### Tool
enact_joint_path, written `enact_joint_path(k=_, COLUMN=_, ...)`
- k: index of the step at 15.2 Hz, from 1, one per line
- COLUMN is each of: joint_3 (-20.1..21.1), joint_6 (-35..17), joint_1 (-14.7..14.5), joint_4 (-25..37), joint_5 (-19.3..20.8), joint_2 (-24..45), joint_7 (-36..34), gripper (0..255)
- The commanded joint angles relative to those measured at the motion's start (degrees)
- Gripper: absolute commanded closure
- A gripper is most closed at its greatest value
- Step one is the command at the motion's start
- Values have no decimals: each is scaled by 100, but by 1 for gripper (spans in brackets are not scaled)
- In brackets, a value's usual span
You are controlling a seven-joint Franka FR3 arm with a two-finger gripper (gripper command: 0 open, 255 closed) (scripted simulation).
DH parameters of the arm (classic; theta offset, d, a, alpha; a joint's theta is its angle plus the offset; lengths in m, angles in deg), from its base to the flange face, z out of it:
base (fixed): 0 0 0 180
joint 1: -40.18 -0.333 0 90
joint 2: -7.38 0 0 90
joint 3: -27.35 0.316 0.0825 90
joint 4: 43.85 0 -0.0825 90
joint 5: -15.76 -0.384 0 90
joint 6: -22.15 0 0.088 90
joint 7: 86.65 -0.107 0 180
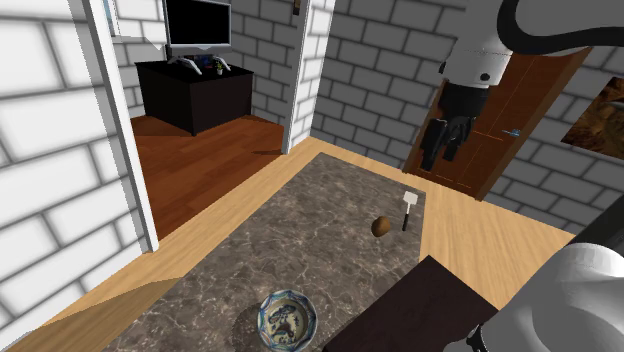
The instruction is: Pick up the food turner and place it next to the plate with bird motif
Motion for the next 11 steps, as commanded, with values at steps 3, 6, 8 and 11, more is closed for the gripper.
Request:
enact_joint_path(k=3, joint_3=-92, joint_6=-344, joint_1=129, joint_4=-97, joint_5=54, joint_2=237, joint_7=-84, gripper=0)
enact_joint_path(k=6, joint_3=-237, joint_6=-853, joint_1=319, joint_4=-197, joint_5=128, joint_2=629, joint_7=-210, gripper=0)
enact_joint_path(k=8, joint_3=-337, joint_6=-1185, joint_1=442, joint_4=-234, joint_5=171, joint_2=912, joint_7=-292, gripper=0)
enact_joint_path(k=11, joint_3=-493, joint_6=-1670, joint_1=619, joint_4=-247, joint_5=224, joint_2=1364, joint_7=-411, gripper=0)
